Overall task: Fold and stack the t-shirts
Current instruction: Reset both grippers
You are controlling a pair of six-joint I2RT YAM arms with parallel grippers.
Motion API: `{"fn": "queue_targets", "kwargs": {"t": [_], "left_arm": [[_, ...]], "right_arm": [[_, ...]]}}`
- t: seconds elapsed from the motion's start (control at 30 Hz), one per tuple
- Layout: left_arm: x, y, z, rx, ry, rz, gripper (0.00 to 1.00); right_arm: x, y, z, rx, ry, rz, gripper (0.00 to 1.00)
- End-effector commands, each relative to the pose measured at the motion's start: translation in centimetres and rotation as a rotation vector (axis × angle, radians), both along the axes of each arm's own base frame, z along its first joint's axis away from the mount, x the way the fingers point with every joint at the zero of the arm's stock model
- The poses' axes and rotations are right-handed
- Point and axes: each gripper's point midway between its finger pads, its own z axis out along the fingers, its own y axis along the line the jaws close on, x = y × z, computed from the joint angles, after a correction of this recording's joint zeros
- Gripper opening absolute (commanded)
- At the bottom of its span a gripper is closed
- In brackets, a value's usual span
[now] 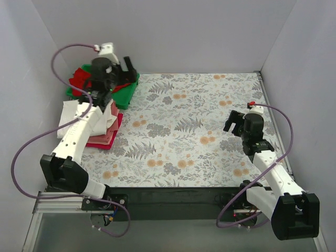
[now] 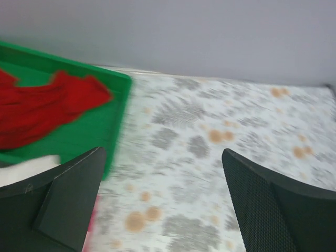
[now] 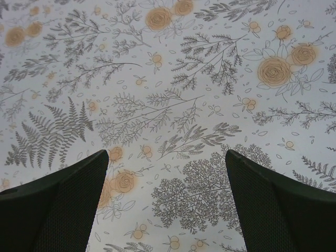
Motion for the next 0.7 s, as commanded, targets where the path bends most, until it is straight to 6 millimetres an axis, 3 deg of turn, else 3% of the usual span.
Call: {"fn": "queue_targets", "kwargs": {"t": [0.0,0.1,0.13,0.17,0.3,0.33,0.37,0.47,0.67], "left_arm": [[-1.9,-8.5,-3.2,-0.079,0.083,-0.056,0.93],[-4.0,-12.9,-8.1,-0.132,0.185,-0.106,0.93],[-4.0,-13.2,-8.8,-0.136,0.180,-0.072,0.93],[-5.2,-14.4,-10.9,-0.126,0.221,-0.074,0.94],[-7.8,-15.7,-14.7,-0.144,0.313,-0.093,0.94],[-8.4,-15.8,-14.5,-0.172,0.313,-0.096,0.94],[-9.4,-15.3,-16.4,-0.178,0.349,-0.079,0.94],[-10.9,-14.0,-17.5,-0.186,0.346,-0.058,0.95],[-12.1,-12.7,-17.2,-0.207,0.324,-0.034,0.95]], "right_arm": [[0.2,1.2,3.0,0.056,-0.090,0.052,0.98],[-0.3,1.9,3.3,0.094,-0.109,0.083,0.98],[-0.5,1.9,3.6,0.095,-0.119,0.080,0.98],[-0.7,1.8,3.4,0.093,-0.118,0.074,0.98],[-1.7,1.7,3.2,0.105,-0.140,0.068,0.98],[-2.0,1.8,3.4,0.122,-0.156,0.065,0.98],[-2.4,1.7,2.7,0.121,-0.148,0.066,0.98],[-3.1,1.6,2.1,0.114,-0.151,0.070,0.98],[-4.3,1.6,2.4,0.135,-0.177,0.068,0.98]]}}
